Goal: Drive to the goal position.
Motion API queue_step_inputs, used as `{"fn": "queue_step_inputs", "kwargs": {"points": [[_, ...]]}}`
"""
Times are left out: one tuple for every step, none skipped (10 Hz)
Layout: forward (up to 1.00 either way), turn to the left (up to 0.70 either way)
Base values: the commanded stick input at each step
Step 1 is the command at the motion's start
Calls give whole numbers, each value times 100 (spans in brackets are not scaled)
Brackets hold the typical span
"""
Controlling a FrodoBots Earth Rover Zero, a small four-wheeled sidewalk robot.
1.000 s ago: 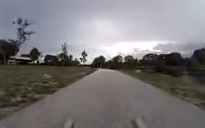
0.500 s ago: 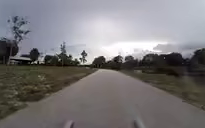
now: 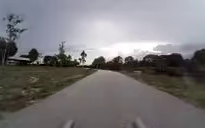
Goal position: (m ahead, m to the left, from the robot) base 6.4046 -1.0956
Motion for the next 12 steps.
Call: {"fn": "queue_step_inputs", "kwargs": {"points": [[100,0],[100,0],[100,0],[100,0],[100,0],[100,0],[100,0],[100,0],[100,0],[100,0],[100,0],[100,0]]}}
